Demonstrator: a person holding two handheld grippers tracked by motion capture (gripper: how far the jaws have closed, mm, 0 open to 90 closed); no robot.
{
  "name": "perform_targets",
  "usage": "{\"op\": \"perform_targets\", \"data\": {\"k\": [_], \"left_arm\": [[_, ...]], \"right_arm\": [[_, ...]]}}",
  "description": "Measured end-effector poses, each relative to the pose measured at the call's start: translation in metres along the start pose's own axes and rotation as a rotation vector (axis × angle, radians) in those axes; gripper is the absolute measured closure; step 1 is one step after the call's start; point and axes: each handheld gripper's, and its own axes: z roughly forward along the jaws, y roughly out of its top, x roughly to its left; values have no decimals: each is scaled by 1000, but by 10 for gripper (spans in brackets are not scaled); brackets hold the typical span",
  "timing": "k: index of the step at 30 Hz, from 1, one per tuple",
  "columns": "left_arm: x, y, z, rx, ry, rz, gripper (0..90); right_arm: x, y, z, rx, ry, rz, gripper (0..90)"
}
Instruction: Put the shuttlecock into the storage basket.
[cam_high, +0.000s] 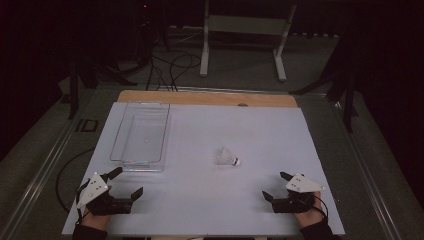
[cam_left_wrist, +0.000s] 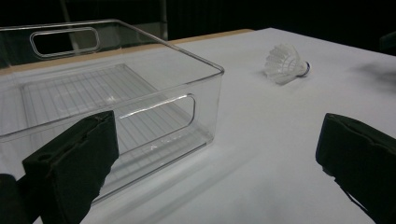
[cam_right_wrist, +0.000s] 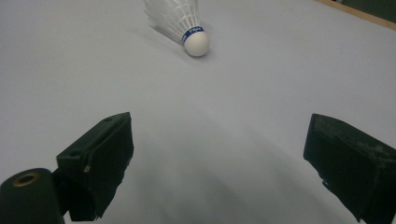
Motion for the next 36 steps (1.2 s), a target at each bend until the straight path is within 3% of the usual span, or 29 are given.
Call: {"op": "perform_targets", "data": {"k": [23,36], "left_arm": [[0,0,0,5,-4,1,1],[0,0,0,6,-8,-1,1]], "right_arm": [[1,1,-1,-10,9,-4,83],[-1,7,-7,-20,37,10,78]]}}
